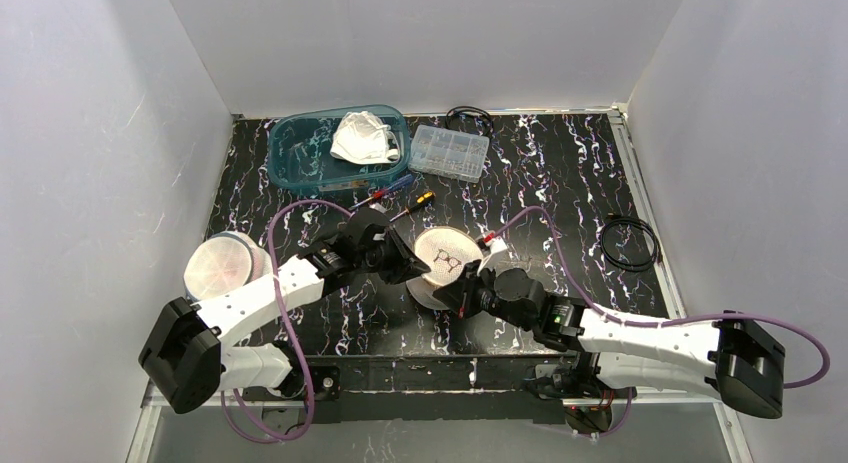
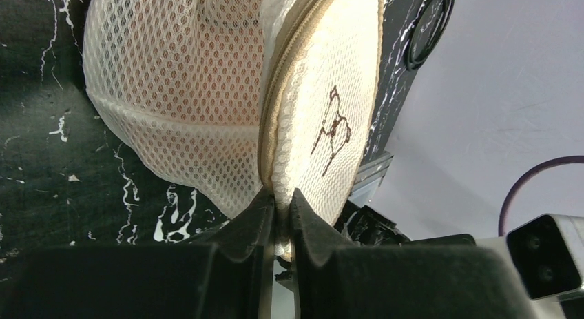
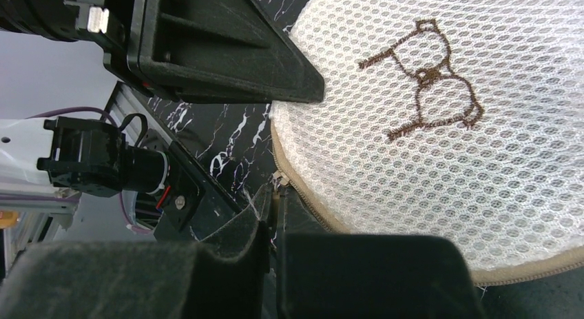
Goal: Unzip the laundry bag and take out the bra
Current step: Unzip the laundry bag at the center of the board.
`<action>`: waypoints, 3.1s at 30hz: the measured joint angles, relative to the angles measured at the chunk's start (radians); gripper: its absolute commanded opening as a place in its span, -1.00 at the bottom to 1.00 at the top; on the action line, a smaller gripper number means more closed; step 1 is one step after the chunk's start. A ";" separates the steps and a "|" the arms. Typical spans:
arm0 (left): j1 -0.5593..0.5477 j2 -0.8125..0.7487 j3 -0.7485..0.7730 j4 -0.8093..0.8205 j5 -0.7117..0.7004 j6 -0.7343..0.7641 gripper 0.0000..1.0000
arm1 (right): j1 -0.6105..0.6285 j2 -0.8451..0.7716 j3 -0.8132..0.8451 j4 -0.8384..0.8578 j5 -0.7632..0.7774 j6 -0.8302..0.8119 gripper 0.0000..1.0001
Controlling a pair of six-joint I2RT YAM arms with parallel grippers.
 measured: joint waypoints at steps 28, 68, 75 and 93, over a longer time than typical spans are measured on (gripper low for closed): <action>0.015 0.044 0.096 0.014 0.134 0.280 -0.96 | 0.002 -0.192 0.083 -0.423 0.063 -0.124 -0.97; 0.122 -0.258 -0.061 -0.038 0.177 0.240 0.41 | 0.014 0.018 0.084 -0.080 0.003 -0.037 -0.97; 0.109 -0.185 -0.063 0.011 0.161 0.141 0.20 | 0.024 0.077 0.084 -0.042 0.000 -0.034 -0.97; 0.078 -0.059 -0.060 0.049 0.153 0.126 -0.83 | 0.041 0.095 0.084 -0.026 0.000 -0.034 -0.97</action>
